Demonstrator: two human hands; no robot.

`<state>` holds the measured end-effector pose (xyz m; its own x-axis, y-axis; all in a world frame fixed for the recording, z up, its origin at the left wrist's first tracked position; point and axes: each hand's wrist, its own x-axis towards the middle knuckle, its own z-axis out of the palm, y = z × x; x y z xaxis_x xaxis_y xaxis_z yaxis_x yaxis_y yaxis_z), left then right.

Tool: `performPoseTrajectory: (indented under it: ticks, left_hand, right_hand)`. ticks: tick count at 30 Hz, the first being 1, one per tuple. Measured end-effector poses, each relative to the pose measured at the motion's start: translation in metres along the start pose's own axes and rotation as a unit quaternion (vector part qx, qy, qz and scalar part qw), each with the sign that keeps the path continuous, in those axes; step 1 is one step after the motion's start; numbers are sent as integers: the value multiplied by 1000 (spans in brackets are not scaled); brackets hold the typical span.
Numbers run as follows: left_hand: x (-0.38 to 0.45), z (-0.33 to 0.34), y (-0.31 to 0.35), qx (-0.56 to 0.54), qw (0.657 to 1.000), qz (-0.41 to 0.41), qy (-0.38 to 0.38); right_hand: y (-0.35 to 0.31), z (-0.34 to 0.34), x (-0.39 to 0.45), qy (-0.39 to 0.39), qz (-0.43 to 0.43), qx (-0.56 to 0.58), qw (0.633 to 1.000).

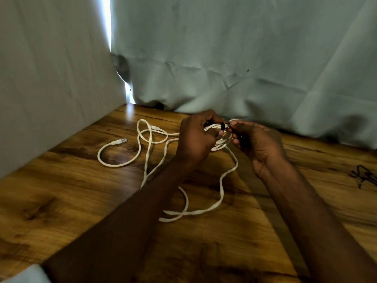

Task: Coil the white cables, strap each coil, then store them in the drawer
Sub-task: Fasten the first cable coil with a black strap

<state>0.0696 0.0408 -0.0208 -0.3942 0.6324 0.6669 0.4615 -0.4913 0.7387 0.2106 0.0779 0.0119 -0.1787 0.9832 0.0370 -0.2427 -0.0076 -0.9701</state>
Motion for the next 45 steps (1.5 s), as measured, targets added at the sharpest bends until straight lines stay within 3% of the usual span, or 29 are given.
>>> performPoseTrajectory:
  ticks: [5,12,18,32,39,45]
  left_hand:
    - [-2,2,0,15,1000,6,-3]
    - [-6,3,4,12,999,32,-20]
    - [-6,3,3,34,999,30,-20]
    - [-4,2,0,27,999,10,-28]
    - [-2,-1,-1,23,1000,3,-16]
    - [0,2,-5,23,1000,-4,2]
  right_hand:
    - [-1,-4,-1,3,63,-10,998]
    - [3,1,-2,89,-92,-150,980]
    - [1,-4,0,67,-101,-221,968]
    - [5,-4,2,28,-119,-226,966]
    - [-2,-6,2,-48,-54,-139,988]
    - [2,-5,4,-33,-43,-91,994]
